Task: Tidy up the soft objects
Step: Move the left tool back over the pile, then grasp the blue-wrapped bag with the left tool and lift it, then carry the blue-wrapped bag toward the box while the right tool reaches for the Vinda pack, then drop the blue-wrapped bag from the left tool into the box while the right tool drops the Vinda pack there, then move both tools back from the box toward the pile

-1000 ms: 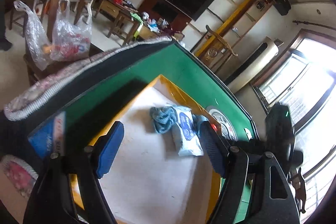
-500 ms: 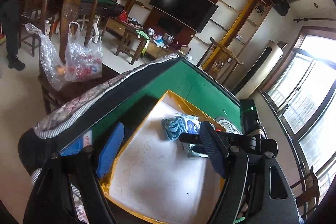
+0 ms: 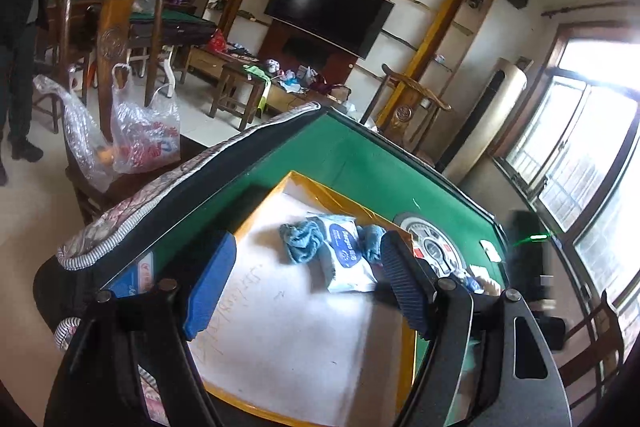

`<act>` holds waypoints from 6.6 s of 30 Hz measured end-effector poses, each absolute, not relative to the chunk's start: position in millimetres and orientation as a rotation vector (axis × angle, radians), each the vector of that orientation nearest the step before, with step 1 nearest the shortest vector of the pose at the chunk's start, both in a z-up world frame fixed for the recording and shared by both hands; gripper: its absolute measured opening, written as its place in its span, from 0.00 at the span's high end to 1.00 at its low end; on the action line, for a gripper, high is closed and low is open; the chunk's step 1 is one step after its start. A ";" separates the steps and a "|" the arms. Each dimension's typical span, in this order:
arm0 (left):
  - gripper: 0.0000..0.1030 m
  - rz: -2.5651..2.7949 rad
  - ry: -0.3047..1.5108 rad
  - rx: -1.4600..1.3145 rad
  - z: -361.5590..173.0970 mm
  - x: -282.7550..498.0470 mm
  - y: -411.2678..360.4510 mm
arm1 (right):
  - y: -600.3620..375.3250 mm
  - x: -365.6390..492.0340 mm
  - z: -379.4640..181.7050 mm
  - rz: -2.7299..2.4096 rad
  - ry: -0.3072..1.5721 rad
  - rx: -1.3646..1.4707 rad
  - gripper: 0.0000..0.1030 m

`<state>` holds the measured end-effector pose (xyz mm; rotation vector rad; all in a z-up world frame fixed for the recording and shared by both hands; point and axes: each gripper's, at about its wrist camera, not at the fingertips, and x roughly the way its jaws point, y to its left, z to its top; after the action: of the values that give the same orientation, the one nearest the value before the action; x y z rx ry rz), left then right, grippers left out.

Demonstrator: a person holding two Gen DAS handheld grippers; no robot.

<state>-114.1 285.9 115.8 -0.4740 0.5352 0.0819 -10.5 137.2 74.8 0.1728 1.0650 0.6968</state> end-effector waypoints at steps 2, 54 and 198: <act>0.28 0.075 0.553 -0.456 117.1 -110.1 276.7 | 107.7 -23.1 95.7 0.646 0.950 0.149 0.32; 0.58 -0.362 0.933 -0.165 39.8 39.6 -20.9 | -227.1 -2.9 50.3 -0.035 0.685 0.550 0.26; 0.35 0.093 0.547 -0.218 132.1 -165.6 208.7 | 43.2 -106.1 59.8 0.523 0.730 0.314 0.18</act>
<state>-165.6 208.7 132.1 -0.2179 0.5472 0.0932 -106.1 43.2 59.8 0.3142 0.7303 0.5231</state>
